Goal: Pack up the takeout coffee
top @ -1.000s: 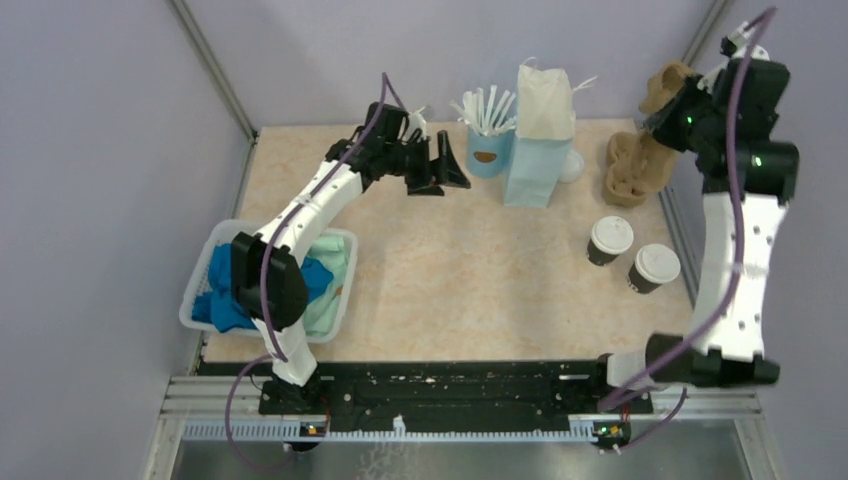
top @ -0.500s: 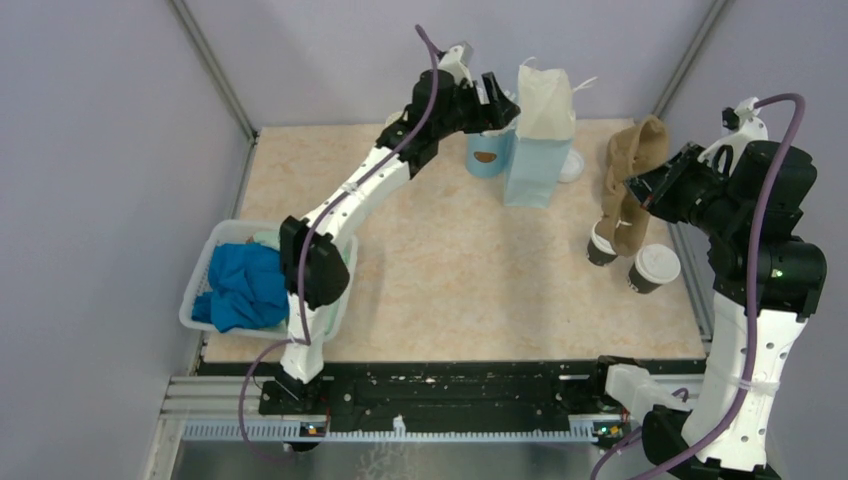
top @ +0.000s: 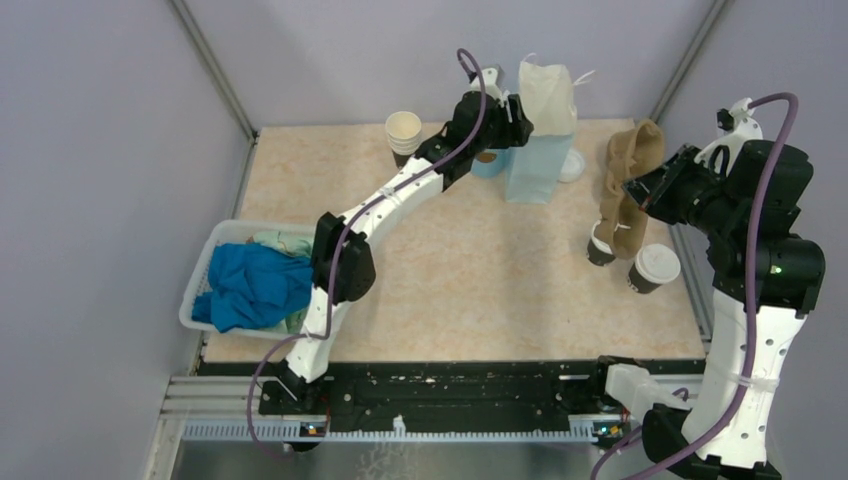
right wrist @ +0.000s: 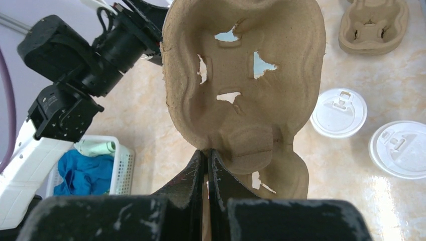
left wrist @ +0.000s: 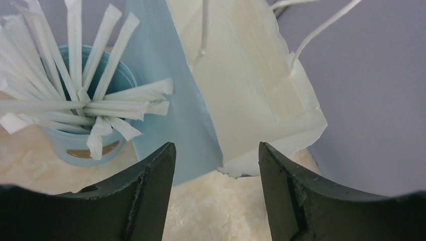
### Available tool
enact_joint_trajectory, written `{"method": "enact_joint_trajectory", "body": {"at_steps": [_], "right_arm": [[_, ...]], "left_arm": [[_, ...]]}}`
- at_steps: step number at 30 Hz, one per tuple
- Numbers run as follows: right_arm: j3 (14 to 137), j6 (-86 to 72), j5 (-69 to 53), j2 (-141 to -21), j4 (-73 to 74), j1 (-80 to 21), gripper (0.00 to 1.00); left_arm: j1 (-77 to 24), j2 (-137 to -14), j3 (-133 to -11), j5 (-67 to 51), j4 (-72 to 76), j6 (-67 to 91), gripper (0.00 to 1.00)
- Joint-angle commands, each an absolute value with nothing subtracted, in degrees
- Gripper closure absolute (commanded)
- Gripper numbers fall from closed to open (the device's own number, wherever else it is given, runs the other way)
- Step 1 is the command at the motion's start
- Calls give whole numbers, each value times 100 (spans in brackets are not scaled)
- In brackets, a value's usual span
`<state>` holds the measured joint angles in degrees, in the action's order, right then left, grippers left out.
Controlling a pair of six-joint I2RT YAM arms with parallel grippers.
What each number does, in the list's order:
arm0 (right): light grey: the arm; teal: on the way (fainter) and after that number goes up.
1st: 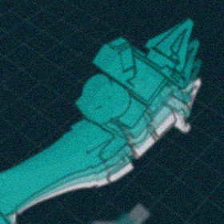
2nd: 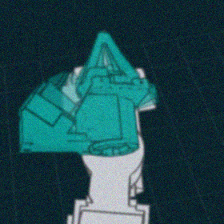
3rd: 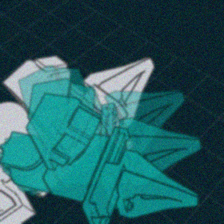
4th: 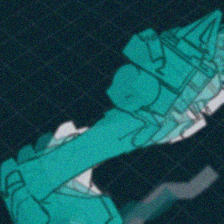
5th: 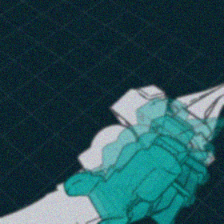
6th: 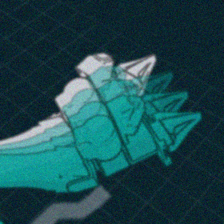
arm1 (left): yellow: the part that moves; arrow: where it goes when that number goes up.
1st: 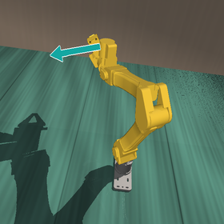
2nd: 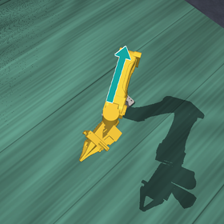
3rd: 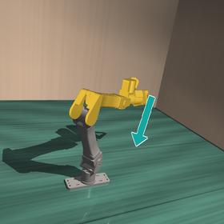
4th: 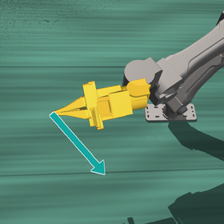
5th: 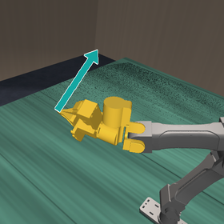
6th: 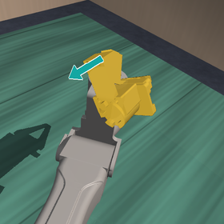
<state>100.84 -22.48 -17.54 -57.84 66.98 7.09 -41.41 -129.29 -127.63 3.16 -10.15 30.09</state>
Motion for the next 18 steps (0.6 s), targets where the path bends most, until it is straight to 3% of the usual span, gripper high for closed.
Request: {"method": "enact_joint_trajectory", "body": {"at_steps": [1, 6, 18], "right_arm": [[10058, -2145, -1814, -5807, 6559, 714, 100], [9981, -2136, -1852, -5827, 6506, 712, 100], [9941, -2152, -1846, -5818, 6478, 712, 100]], "left_arm": [[-4070, -13015, -13222, 658, -539, 2966, 33], [-4075, -13168, -13386, 534, -470, 3089, 31], [-4108, -13399, -13737, 526, -630, 2881, 65]]}}
